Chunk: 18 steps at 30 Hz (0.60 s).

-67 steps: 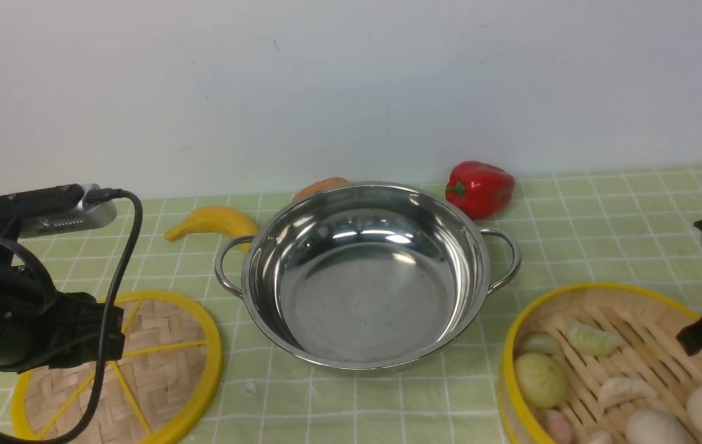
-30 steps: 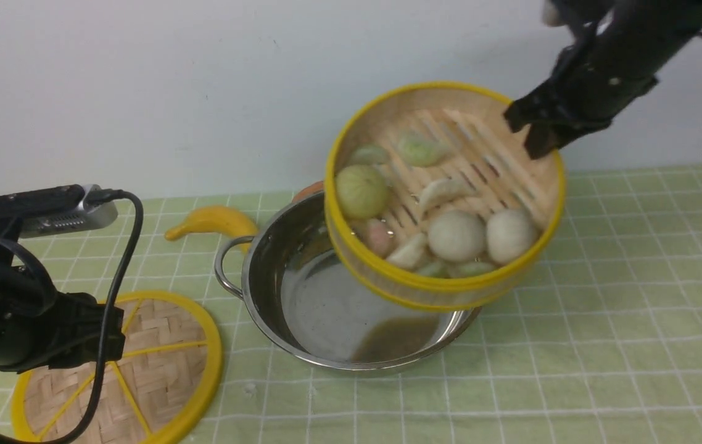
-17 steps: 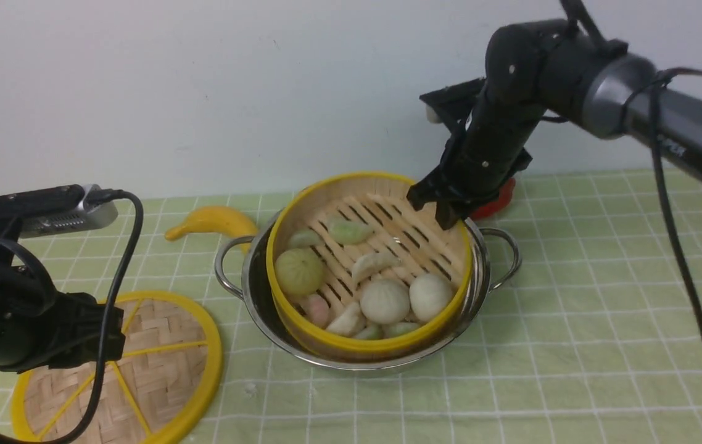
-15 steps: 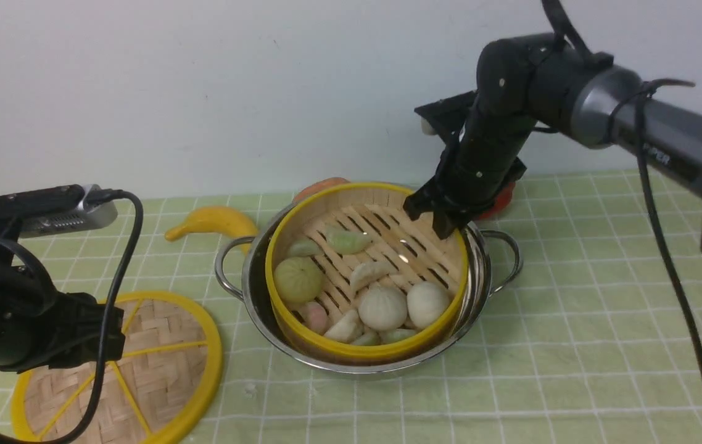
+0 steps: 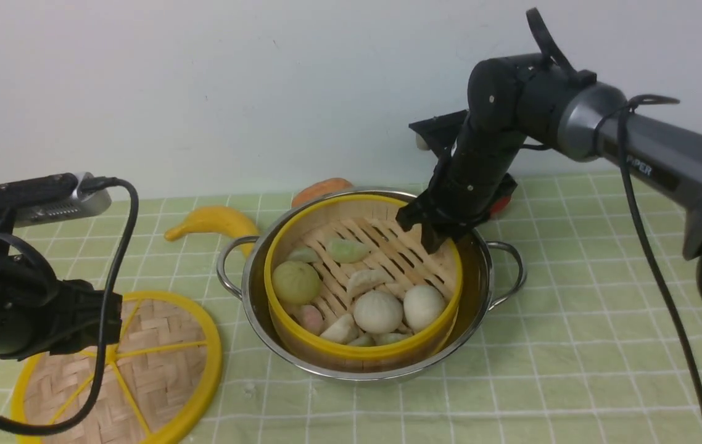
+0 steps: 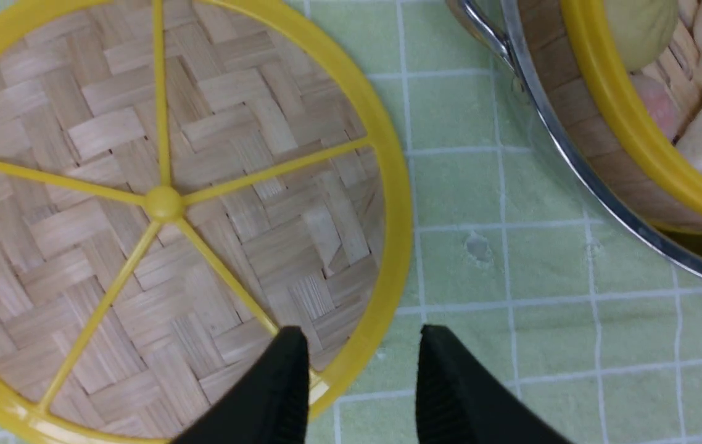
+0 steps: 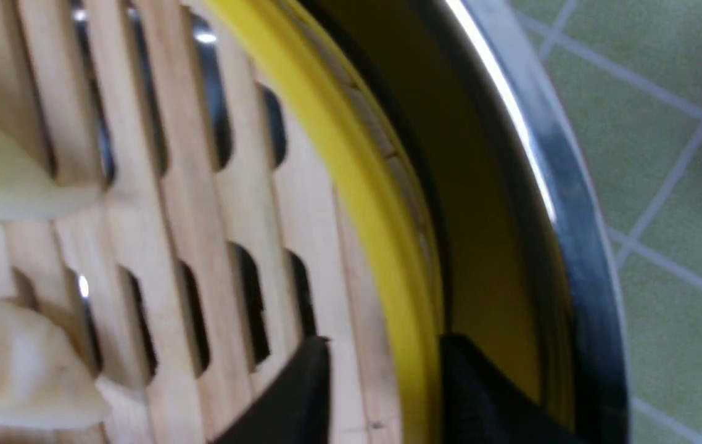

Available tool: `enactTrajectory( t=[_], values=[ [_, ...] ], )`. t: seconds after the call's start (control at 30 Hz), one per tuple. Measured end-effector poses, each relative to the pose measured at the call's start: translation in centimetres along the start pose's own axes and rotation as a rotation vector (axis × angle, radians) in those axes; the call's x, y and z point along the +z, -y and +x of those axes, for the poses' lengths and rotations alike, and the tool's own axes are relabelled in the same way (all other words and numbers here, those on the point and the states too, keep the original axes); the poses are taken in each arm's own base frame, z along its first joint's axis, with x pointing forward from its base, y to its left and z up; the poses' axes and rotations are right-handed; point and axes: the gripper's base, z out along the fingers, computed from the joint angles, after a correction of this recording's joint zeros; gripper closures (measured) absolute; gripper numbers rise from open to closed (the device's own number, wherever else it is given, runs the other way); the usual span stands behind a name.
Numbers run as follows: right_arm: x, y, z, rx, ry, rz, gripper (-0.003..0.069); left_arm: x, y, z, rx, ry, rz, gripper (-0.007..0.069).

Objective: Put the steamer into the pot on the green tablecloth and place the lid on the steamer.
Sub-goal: 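Place the bamboo steamer basket of food into the steel pot with the right gripper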

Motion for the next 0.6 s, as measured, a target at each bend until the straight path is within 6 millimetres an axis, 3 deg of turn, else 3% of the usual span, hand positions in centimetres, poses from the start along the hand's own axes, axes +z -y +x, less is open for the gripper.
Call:
enactTrajectory(
  t=[0.17, 0.3, 0.43, 0.53, 0.57, 0.6],
  values=[
    [-2.4, -0.3, -0.9, -0.017, 0.069, 0.010, 0.0169, -0.1, -1.0, -0.4, -0.061, 0.045, -0.113, 0.0382],
    [-5.7, -0.5, -1.9, -0.048, 0.164, 0.050, 0.0101, -0.1, -1.7, -0.4, -0.093, 0.052, -0.189, 0.0382],
    [-12.4, -0.8, -2.3, -0.062, 0.314, 0.117, 0.0077, 0.8, -2.6, -0.7, -0.124, 0.030, -0.253, 0.0382],
    [-17.6, -1.3, -1.5, -0.062, 0.417, 0.138, 0.0094, 2.8, -3.2, -1.2, -0.133, -0.024, -0.258, 0.0382],
    [-18.3, -1.3, -1.4, -0.061, 0.430, 0.137, 0.0095, 2.9, -3.3, -1.2, -0.133, -0.029, -0.259, 0.0382],
    [-20.8, -1.7, -0.8, -0.051, 0.478, 0.124, 0.0106, 4.1, -3.6, -1.6, -0.136, -0.055, -0.259, 0.0382]
  ],
)
